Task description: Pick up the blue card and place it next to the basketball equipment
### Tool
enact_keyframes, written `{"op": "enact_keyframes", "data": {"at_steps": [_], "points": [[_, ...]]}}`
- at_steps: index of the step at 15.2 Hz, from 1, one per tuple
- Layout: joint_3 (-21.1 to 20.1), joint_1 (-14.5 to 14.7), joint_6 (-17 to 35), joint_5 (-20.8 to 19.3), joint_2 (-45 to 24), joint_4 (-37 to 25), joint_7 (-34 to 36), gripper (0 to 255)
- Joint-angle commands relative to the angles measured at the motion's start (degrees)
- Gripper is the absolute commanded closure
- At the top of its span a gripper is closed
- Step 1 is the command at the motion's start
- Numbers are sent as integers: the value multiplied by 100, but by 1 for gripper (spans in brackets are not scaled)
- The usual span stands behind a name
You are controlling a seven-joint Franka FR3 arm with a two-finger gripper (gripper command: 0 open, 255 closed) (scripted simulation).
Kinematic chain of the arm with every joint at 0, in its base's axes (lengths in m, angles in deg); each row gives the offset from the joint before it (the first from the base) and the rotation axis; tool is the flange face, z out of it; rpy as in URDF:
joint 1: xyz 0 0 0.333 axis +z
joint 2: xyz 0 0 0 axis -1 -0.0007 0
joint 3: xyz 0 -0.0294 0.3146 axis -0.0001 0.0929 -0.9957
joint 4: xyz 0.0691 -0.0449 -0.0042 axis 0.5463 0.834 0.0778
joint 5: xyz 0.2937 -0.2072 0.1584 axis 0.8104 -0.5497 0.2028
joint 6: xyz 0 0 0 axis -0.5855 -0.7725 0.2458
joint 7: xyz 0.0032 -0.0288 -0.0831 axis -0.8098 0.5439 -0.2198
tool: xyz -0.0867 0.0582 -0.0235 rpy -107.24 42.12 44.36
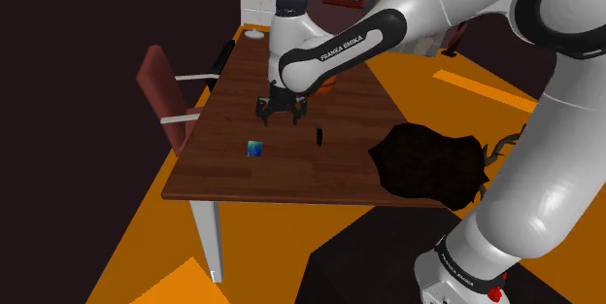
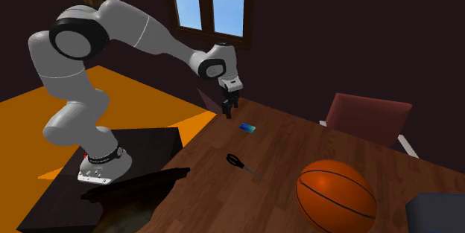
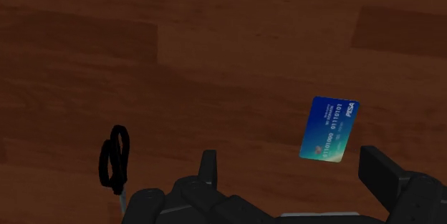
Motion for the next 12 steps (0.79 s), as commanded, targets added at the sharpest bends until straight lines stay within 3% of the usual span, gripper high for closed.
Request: {"op": "enact_keyframes", "data": {"at_steps": [1,6,11,12], "points": [[79,84,71,-241,-489,-374,312,0],[340,398,99,-646,-1652,-1439,923,0],[606,707,-34,-818,-2835,-2748,1304,0],[611,712,-36,-817,-2845,-2760,1305,0]]}}
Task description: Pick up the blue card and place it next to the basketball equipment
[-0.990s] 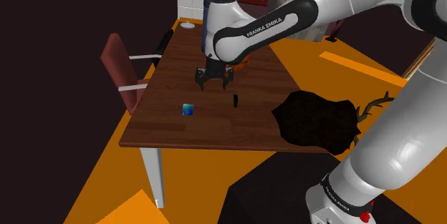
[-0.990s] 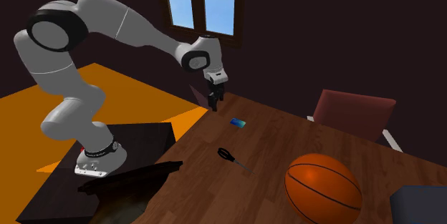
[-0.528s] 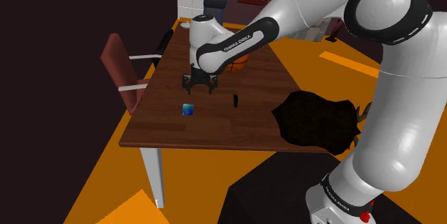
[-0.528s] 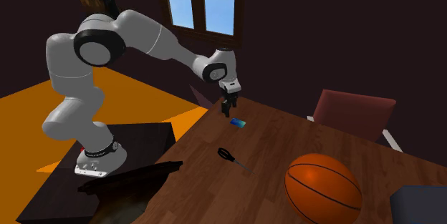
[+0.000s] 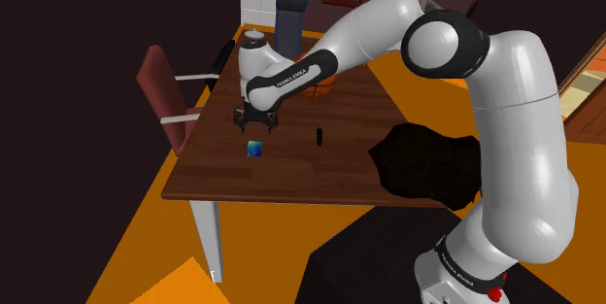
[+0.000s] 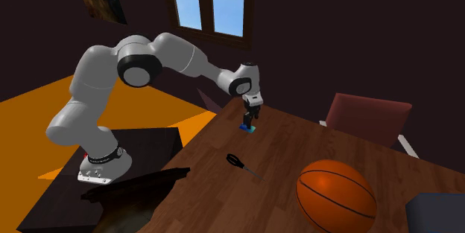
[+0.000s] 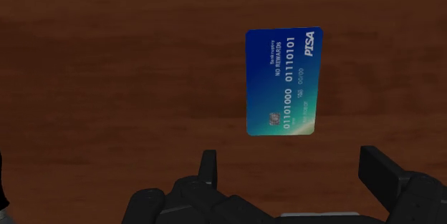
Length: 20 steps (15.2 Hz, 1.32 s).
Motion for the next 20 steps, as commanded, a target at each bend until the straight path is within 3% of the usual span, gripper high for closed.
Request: {"op": "enact_keyframes", "data": {"at_steps": [1,7,15,16,20], "points": [[44,44,9,-28,-197,-195,45,0],[140,76,279,-130,-573,-303,95,0],[140,76,278,-130,-573,-302,95,0],[140,76,278,-130,-573,-302,95,255],[140,72,272,-127,-577,-315,88,255]]}}
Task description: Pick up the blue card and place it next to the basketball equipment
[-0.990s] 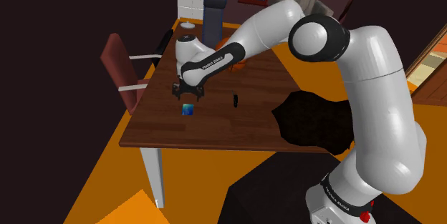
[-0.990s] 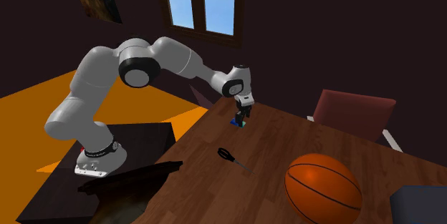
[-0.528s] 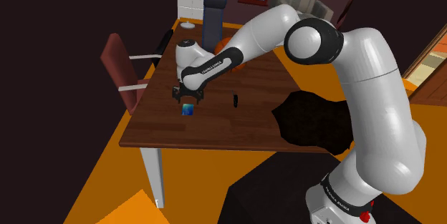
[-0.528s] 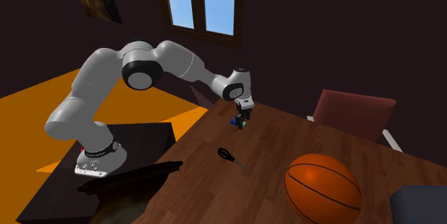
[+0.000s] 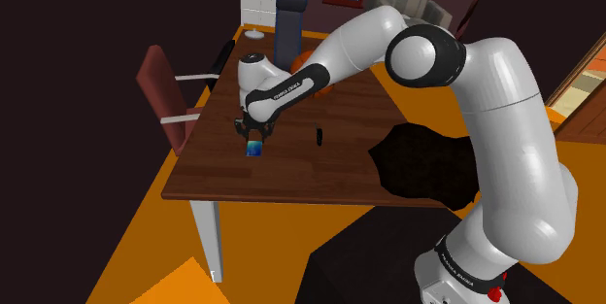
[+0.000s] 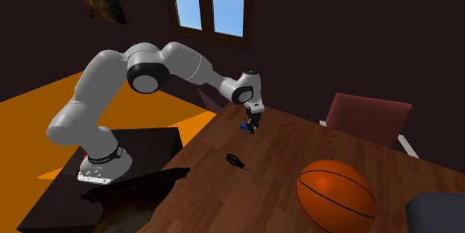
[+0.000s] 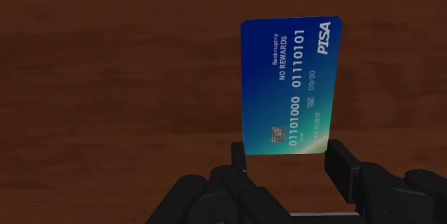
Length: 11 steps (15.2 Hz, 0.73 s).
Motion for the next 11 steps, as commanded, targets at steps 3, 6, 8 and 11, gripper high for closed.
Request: {"op": "enact_keyframes", "data": {"at_steps": [3,6,8,11], "points": [[7,-10,4,-2,7,31,1,255],[-7,-11,-45,13,45,21,-9,255],[-35,-29,-133,46,151,38,-39,255],[-77,-55,-271,96,301,48,-85,255]]}}
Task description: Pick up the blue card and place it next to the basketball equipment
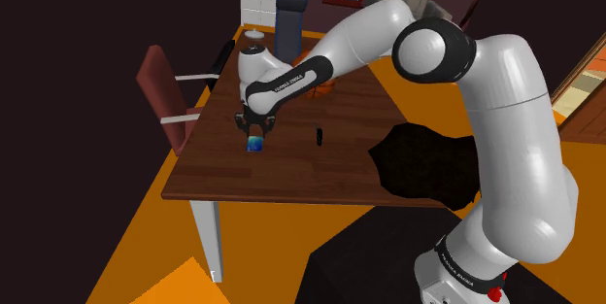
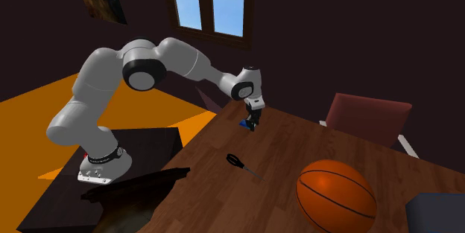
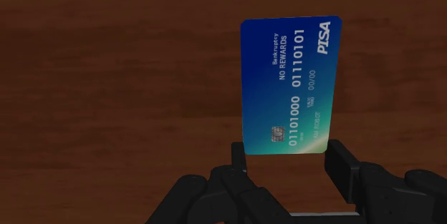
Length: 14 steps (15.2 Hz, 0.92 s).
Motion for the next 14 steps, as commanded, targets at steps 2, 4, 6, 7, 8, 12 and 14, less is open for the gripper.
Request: {"op": "enact_keyframes", "data": {"at_steps": [2,4,6,7,8,12,14], "points": [[-43,-20,-158,54,141,-18,-49,255],[-69,-36,-254,89,235,-23,-81,255],[-94,-51,-353,123,327,-33,-112,255],[-106,-57,-403,141,371,-40,-129,255],[-119,-64,-454,158,415,-48,-145,255],[-164,-89,-663,227,582,-96,-209,255],[-186,-99,-770,260,661,-128,-241,255]]}}
